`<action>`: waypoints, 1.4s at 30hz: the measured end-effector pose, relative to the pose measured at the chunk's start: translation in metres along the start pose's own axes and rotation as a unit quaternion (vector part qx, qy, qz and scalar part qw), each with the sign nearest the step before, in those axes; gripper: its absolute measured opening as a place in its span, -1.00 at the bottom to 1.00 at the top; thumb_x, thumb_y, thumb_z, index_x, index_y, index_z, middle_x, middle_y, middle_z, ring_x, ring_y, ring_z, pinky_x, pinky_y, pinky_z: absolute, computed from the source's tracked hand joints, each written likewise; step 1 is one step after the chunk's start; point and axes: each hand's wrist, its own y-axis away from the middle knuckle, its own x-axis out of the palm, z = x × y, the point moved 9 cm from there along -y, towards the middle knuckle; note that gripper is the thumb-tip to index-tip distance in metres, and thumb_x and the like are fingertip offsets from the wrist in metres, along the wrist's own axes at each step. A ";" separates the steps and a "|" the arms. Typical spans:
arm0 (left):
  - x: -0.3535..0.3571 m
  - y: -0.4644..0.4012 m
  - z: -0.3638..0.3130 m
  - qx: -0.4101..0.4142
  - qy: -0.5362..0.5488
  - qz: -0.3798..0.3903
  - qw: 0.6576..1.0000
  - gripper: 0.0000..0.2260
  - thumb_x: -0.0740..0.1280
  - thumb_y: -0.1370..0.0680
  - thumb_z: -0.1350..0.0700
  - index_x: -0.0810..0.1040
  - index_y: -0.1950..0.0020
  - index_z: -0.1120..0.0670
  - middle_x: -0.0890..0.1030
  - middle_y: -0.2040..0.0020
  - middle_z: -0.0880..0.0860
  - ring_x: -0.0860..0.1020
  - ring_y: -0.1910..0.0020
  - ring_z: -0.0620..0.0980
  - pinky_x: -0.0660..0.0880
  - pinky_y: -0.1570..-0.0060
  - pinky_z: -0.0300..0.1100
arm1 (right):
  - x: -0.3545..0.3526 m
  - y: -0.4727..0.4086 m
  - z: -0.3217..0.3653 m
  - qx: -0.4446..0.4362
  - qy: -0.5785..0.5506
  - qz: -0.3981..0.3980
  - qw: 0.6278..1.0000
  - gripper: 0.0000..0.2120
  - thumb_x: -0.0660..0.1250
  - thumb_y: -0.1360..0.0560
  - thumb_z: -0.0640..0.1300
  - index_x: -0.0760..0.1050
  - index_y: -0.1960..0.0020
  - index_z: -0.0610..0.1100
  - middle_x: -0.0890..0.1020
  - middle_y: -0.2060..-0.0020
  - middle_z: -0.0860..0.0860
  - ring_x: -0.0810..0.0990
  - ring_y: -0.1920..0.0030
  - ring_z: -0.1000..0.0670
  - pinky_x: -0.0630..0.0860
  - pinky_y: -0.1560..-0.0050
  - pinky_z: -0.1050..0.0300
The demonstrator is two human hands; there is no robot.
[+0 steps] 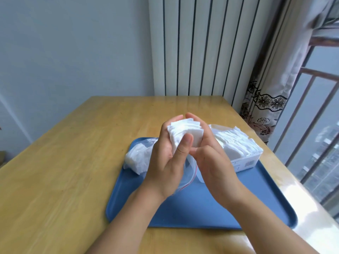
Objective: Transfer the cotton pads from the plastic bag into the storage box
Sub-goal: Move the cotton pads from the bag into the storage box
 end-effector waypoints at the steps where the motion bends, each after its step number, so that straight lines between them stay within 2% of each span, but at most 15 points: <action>1: 0.000 -0.001 0.001 0.003 -0.024 -0.001 1.000 -0.47 0.31 -0.55 -0.28 0.42 -0.42 -0.04 0.64 -0.24 -0.03 0.61 -0.25 -0.01 0.52 -0.28 0.02 | 0.000 -0.001 -0.001 0.001 0.002 0.002 1.000 -0.45 0.21 -0.50 -0.23 0.40 -0.43 0.18 0.64 -0.26 0.04 0.53 -0.38 -0.02 0.33 -0.49 -0.12; 5: -0.004 -0.002 -0.004 0.032 -0.101 -0.029 0.994 -0.74 0.33 -0.60 0.02 0.56 -0.30 -0.09 0.70 -0.06 -0.12 0.67 -0.07 -0.06 0.59 -0.10 0.01 | -0.001 -0.003 -0.003 0.004 0.026 -0.024 0.999 -0.44 0.31 -0.42 0.13 0.35 -0.42 0.27 0.63 -0.15 0.27 0.53 -0.35 0.11 0.33 -0.48 -0.08; 8: -0.011 0.000 -0.009 0.061 -0.090 -0.074 0.991 -0.75 0.35 -0.59 -0.04 0.60 -0.25 -0.04 0.71 -0.03 -0.09 0.67 -0.05 -0.04 0.60 -0.06 -0.02 | -0.004 0.000 0.008 -0.017 0.039 -0.062 0.997 -0.24 0.31 -0.37 0.27 0.22 -0.54 0.21 0.42 -0.39 0.39 0.32 -0.46 0.31 0.30 -0.45 0.12; 11: -0.006 0.002 -0.014 0.082 -0.103 -0.081 0.988 -0.73 0.38 -0.60 0.01 0.55 -0.30 -0.04 0.64 -0.24 -0.11 0.59 -0.26 -0.11 0.51 -0.19 -0.22 | -0.005 0.003 0.011 -0.021 0.017 -0.061 0.998 -0.23 0.34 -0.39 0.23 0.22 -0.55 0.15 0.45 -0.40 0.35 0.38 -0.45 0.28 0.34 -0.47 0.09; 14: 0.003 0.003 -0.018 0.101 -0.153 -0.057 0.981 -0.70 0.42 -0.58 0.13 0.53 -0.23 -0.20 0.51 -0.38 -0.10 0.49 -0.35 -0.18 0.49 -0.23 -0.24 | 0.002 0.004 0.010 -0.012 0.029 -0.018 0.999 -0.26 0.39 -0.40 0.12 0.26 -0.54 0.10 0.53 -0.35 0.30 0.47 -0.42 0.18 0.44 -0.41 0.09; 19: -0.004 -0.002 -0.006 0.050 -0.068 -0.066 0.994 -0.73 0.46 -0.52 -0.02 0.52 -0.17 -0.25 0.61 -0.22 -0.06 0.63 -0.19 0.02 0.59 -0.09 0.13 | 0.001 0.005 0.018 -0.044 0.039 -0.008 0.998 -0.24 0.39 -0.41 0.06 0.24 -0.56 0.08 0.38 -0.51 0.21 0.32 -0.53 0.15 0.36 -0.51 -0.05; 22: -0.003 -0.003 -0.001 0.028 -0.052 -0.052 0.997 -0.80 0.41 -0.50 -0.13 0.51 -0.11 -0.24 0.61 -0.14 0.07 0.65 -0.10 0.04 0.61 -0.04 0.14 | 0.004 0.004 0.015 -0.035 0.042 0.019 0.998 -0.24 0.41 -0.41 0.02 0.24 -0.57 0.05 0.41 -0.50 0.17 0.34 -0.51 0.17 0.38 -0.48 -0.01; 24: -0.008 -0.003 0.002 0.006 -0.023 -0.069 0.997 -0.80 0.42 -0.47 -0.18 0.56 -0.04 -0.18 0.62 -0.06 0.18 0.66 0.00 0.13 0.61 0.01 0.15 | -0.001 0.001 0.016 -0.030 0.037 0.012 0.999 -0.31 0.46 -0.45 -0.06 0.31 -0.53 0.00 0.50 -0.43 0.08 0.45 -0.44 0.14 0.49 -0.36 0.09; 26: -0.015 -0.005 0.007 -0.011 0.015 -0.091 0.996 -0.66 0.42 -0.49 -0.17 0.62 -0.05 0.08 0.68 0.03 0.21 0.68 0.05 0.18 0.63 0.03 0.15 | -0.011 -0.003 0.019 -0.029 0.081 -0.011 0.996 -0.53 0.48 -0.50 -0.12 0.49 -0.38 -0.07 0.66 -0.21 -0.04 0.64 -0.22 0.02 0.59 -0.19 0.12; 28: -0.015 -0.007 0.007 -0.010 0.017 -0.085 0.996 -0.60 0.35 -0.55 -0.15 0.60 0.00 0.21 0.69 0.19 0.05 0.67 0.18 0.00 0.62 0.17 -0.08 | -0.017 -0.006 0.022 -0.026 0.129 -0.012 0.991 -0.75 0.46 -0.52 -0.07 0.63 -0.15 -0.15 0.74 0.08 -0.03 0.69 0.12 0.03 0.57 0.08 0.23; 30: -0.007 -0.004 0.007 -0.015 0.021 -0.052 0.998 -0.56 0.25 -0.58 -0.18 0.47 -0.05 0.24 0.62 0.27 -0.03 0.59 0.28 -0.12 0.53 0.26 -0.25 | -0.018 -0.008 0.019 -0.007 0.121 0.002 0.993 -0.73 0.42 -0.55 -0.02 0.64 -0.03 -0.25 0.70 0.26 -0.05 0.60 0.30 0.06 0.50 0.22 0.22; 34: 0.005 0.001 0.009 -0.014 -0.015 -0.003 1.000 -0.47 0.15 -0.57 -0.29 0.40 -0.10 0.21 0.57 0.16 -0.03 0.54 0.14 -0.18 0.51 0.10 -0.29 | -0.025 -0.009 0.016 0.011 0.099 -0.011 0.995 -0.56 0.39 -0.52 0.05 0.58 0.05 -0.39 0.53 0.32 -0.15 0.46 0.33 0.01 0.41 0.29 0.19; 37: -0.002 0.002 0.001 0.032 -0.101 -0.030 0.994 -0.53 0.23 -0.51 -0.37 0.40 -0.02 0.04 0.54 0.14 -0.17 0.52 0.14 -0.16 0.43 0.11 -0.28 | -0.038 -0.010 0.023 0.006 0.116 -0.057 0.992 -0.60 0.39 -0.53 -0.02 0.53 0.19 -0.39 0.42 0.40 -0.14 0.34 0.38 -0.02 0.28 0.39 0.20; 39: -0.006 0.004 -0.015 0.111 -0.197 -0.055 0.973 -0.63 0.34 -0.49 -0.22 0.47 -0.06 0.05 0.56 0.01 -0.10 0.54 -0.02 -0.10 0.42 -0.01 -0.29 | -0.063 -0.010 0.031 0.001 0.137 -0.130 0.982 -0.67 0.40 -0.55 -0.09 0.54 0.27 -0.32 0.40 0.46 -0.04 0.30 0.43 0.04 0.24 0.42 0.22; 42: 0.015 0.012 -0.033 0.229 -0.290 0.011 0.929 -0.71 0.46 -0.45 -0.04 0.60 -0.01 0.13 0.60 -0.03 0.00 0.55 -0.11 0.02 0.45 -0.14 -0.14 | -0.104 -0.009 0.040 0.003 0.212 -0.209 0.955 -0.55 0.42 -0.46 0.00 0.45 0.28 -0.40 0.30 0.41 -0.05 0.22 0.38 0.02 0.14 0.35 0.09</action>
